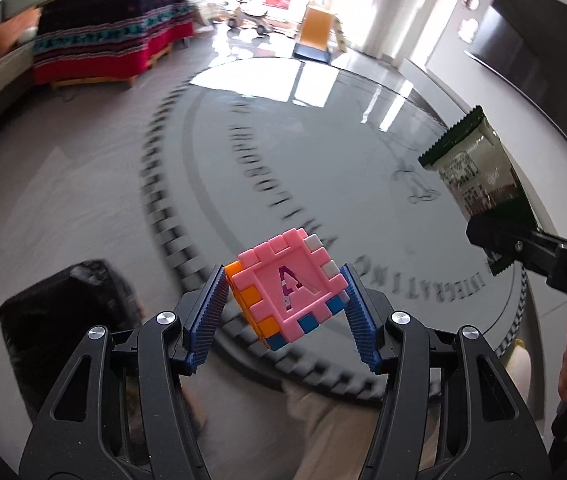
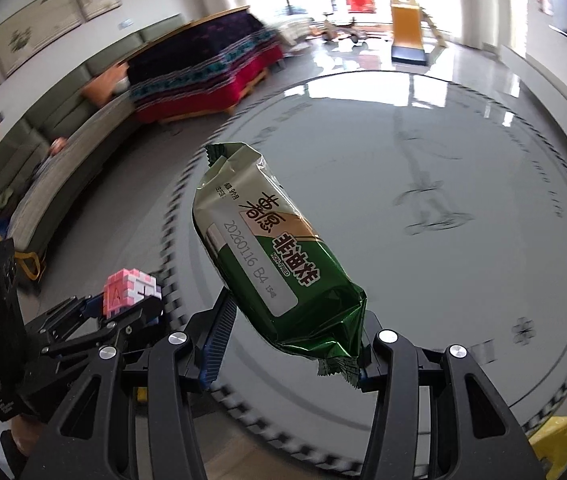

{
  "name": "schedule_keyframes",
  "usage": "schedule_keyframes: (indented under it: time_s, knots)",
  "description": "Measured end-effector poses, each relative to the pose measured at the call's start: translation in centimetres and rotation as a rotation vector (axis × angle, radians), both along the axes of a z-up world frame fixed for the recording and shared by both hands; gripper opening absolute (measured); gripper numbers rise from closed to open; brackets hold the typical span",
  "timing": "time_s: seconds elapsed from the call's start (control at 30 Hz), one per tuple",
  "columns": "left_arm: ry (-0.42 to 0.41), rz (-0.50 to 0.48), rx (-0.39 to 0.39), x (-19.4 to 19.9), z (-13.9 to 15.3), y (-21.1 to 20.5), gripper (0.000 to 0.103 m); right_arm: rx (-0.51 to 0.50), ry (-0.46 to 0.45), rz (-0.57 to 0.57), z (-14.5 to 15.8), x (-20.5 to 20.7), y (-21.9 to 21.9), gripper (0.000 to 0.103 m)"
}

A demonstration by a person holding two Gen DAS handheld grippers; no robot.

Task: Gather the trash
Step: 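Carry cube and snack bag over the black bin and open both tools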

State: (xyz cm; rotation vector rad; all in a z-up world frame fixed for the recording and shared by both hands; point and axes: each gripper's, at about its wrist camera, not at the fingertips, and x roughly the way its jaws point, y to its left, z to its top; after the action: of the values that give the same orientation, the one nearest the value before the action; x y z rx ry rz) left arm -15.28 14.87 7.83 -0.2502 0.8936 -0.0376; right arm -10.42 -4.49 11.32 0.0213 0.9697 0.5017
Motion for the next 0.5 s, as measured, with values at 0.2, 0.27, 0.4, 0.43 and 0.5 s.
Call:
schedule_keyframes:
  time_s: [0.2,0.27,0.4,0.43,0.5]
  knots:
    - [-0.003,0.112,0.015,-5.5,-1.0,5.1,0.056,-0.006,0.014,0.144,-0.9,-4.2,7.0,0.050]
    - [0.000,0.150,0.022,-7.1,-1.4,7.0,0.056,-0.011,0.027,0.193,-1.3,-5.4,9.3,0.050]
    - [0.018,0.250,0.050,-10.3,-2.4,10.8,0.056,-0.018,0.061,0.285,-2.2,-7.7,13.8,0.050]
    - [0.025,0.278,0.059,-11.1,-2.7,11.8,0.056,-0.025,0.068,0.310,-2.6,-8.3,15.3,0.050]
    - [0.039,0.324,0.072,-12.3,-3.2,13.5,0.056,-0.034,0.081,0.345,-3.1,-9.0,17.3,0.050]
